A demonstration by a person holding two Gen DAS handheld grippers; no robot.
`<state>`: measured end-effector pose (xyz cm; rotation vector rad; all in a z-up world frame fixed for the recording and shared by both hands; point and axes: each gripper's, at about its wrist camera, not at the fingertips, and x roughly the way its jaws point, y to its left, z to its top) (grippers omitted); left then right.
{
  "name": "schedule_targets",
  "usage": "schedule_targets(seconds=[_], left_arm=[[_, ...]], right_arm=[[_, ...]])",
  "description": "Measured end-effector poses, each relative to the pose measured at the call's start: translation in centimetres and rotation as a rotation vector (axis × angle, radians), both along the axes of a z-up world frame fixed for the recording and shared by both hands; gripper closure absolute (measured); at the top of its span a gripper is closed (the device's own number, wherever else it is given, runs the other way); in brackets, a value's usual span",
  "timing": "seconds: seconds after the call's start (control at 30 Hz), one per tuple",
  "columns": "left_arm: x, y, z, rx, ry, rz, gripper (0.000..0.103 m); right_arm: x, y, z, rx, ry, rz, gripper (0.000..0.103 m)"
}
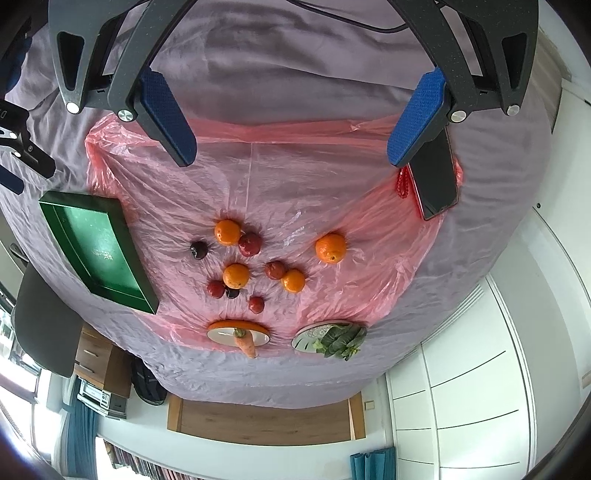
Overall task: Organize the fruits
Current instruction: 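Move both tools toward the fruit on the pink sheet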
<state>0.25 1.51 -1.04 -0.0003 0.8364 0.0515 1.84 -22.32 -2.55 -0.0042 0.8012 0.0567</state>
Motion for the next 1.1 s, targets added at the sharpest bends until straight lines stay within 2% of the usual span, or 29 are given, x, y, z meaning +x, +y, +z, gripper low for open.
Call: schedule_targets(seconds=[0.63, 1.1], left_arm=[[0.9, 1.6, -1.3, -0.040, 0.052, 0.045, 0.002], [3.0, 2.7, -2.3, -0.036, 0.067, 0.050, 0.003]], right_arm=[[0.2, 1.2, -0.8, 0.007, 0.000, 0.092, 0.000], [2.0, 2.3, -2.2, 0.037, 0.032, 0.171, 0.000]])
